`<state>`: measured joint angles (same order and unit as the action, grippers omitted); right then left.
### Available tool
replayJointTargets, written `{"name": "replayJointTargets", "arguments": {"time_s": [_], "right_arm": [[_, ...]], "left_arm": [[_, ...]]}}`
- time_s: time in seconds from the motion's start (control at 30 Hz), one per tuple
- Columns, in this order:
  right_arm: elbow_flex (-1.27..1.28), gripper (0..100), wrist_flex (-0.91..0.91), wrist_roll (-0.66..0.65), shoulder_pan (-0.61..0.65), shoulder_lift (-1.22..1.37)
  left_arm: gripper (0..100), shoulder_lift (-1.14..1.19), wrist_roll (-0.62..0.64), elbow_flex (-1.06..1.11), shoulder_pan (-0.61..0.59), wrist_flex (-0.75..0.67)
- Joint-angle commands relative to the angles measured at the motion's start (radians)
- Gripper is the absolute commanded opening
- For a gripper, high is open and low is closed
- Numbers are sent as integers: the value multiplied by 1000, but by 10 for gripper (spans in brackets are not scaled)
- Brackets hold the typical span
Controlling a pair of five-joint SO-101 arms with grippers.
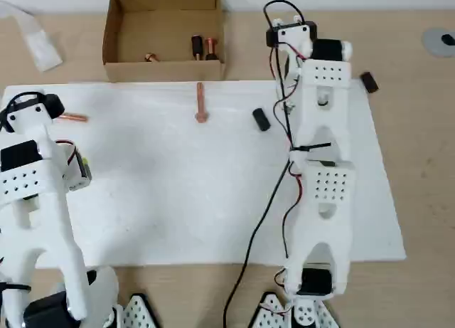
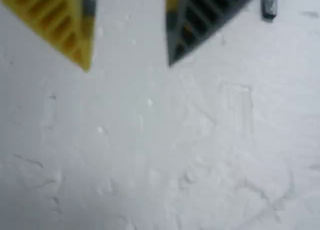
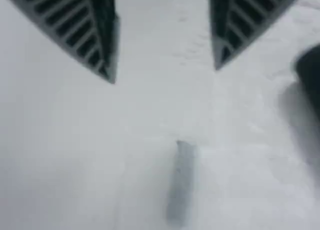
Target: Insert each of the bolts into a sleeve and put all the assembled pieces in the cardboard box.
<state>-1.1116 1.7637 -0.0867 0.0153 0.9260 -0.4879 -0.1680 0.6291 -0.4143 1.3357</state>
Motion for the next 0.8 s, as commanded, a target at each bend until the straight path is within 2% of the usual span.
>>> {"name": "replayJointTargets", "arguments": {"time_s": [0.0, 0.3, 0.4, 0.5, 0.77], "right_arm": [[-44, 167, -12, -37, -4, -31], [-104, 168, 11, -35, 108, -27], [-96, 202, 11, -34, 143, -22], [-94, 233, 11, -34, 159, -22], [-96, 232, 6, -35, 162, 33]], "left_arm": [[111, -8, -3, -5, -9, -11], [111, -2, -6, -5, -11, -11], [111, -2, -5, -3, -11, -11], [111, -2, -6, -3, -11, -11], [111, -2, -6, -3, -11, -11]]}}
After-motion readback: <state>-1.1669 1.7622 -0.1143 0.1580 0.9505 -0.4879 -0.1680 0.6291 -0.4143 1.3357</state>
